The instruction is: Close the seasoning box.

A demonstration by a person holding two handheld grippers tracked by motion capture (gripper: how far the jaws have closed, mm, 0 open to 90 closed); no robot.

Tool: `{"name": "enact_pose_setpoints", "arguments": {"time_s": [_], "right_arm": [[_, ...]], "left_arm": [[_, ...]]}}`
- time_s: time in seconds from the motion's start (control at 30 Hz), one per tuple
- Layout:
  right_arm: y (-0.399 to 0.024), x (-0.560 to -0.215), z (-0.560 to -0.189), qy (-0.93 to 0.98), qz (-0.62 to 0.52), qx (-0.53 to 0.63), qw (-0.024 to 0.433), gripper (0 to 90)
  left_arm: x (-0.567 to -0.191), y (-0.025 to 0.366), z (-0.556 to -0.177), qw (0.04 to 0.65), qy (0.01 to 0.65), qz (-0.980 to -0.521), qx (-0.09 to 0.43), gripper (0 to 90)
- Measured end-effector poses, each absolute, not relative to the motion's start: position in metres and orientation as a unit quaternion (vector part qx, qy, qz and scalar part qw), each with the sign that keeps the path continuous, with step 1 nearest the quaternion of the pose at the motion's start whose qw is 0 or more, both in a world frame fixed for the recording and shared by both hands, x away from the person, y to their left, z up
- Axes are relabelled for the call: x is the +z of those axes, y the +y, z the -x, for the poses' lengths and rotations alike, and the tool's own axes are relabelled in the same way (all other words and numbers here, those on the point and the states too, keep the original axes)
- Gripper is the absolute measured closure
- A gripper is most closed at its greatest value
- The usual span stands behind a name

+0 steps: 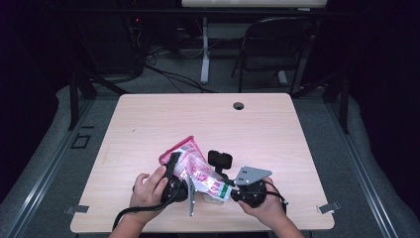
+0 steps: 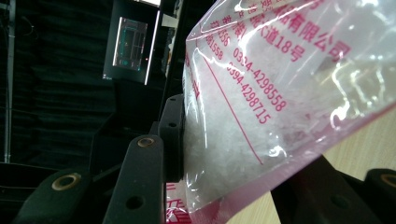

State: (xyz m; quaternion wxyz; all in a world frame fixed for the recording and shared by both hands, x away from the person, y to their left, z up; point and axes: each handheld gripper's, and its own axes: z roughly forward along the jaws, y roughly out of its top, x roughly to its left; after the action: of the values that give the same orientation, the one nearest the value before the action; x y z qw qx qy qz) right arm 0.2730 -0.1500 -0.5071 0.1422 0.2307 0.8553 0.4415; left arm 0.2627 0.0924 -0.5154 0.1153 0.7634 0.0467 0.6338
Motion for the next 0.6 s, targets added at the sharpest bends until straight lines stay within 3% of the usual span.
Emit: {"name": "enact_pose_setpoints", "arguments": {"time_s": [0.1,0.33,0.6], "right_arm": [[-0.1497,-0.5073,-0.2737,0.856,-0.231,0.442,0.136,67.9],[-0.1482,-0.5072,-0.2732,0.851,-0.238,0.442,0.153,59.5],[-0.154,-0.504,-0.2757,0.853,-0.238,0.442,0.145,58.6]], "left_arm": [[-0.5152,0.0926,-0.2632,0.114,0.047,-0.763,0.635,65.9],[-0.5145,0.0927,-0.2625,0.112,0.047,-0.762,0.636,66.0],[-0.515,0.0939,-0.2643,0.113,0.05,-0.763,0.634,66.1]]}}
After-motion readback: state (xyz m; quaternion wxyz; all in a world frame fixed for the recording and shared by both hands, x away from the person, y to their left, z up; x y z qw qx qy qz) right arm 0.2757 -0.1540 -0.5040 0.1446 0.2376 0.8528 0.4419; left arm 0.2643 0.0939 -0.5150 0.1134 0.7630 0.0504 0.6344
